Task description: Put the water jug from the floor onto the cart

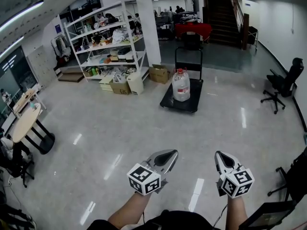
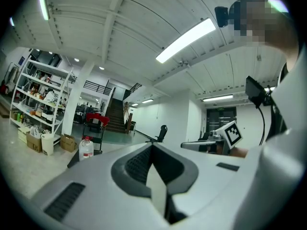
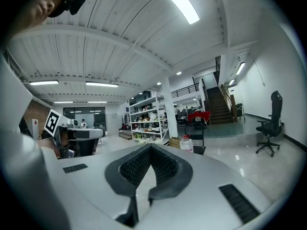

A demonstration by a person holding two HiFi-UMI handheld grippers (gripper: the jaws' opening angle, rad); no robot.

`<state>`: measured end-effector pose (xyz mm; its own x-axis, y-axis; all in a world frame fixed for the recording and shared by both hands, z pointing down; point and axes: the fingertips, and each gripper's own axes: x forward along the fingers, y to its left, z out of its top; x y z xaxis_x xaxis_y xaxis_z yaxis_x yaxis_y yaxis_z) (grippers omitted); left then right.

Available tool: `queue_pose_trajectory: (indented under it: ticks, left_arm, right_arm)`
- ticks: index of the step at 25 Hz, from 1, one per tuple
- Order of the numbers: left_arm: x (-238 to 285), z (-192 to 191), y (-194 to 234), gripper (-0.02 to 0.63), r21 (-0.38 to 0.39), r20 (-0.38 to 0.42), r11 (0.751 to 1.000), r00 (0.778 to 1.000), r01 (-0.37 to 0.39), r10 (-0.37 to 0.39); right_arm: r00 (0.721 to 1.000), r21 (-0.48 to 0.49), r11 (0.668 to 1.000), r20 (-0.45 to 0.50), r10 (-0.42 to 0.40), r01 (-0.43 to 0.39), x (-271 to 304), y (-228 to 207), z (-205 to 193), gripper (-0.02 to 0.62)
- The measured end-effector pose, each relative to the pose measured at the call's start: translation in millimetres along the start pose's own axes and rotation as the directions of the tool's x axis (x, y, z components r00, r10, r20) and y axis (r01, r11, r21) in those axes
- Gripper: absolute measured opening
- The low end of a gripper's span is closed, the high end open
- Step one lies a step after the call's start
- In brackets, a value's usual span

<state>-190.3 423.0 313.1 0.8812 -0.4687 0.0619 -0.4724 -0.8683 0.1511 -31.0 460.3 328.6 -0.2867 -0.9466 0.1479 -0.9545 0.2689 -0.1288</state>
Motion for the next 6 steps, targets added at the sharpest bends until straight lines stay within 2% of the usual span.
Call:
queue_pose_trajectory:
  ticks: [6]
  left_arm:
    - [0.9, 5.3, -2.6, 0.002, 0.003, 0.002, 1.0, 1.0, -0.004, 0.004]
  right_arm:
    - [1.0, -0.007, 1.0, 0.004, 0.002, -0.002, -3.5, -1.4, 7.5, 0.003]
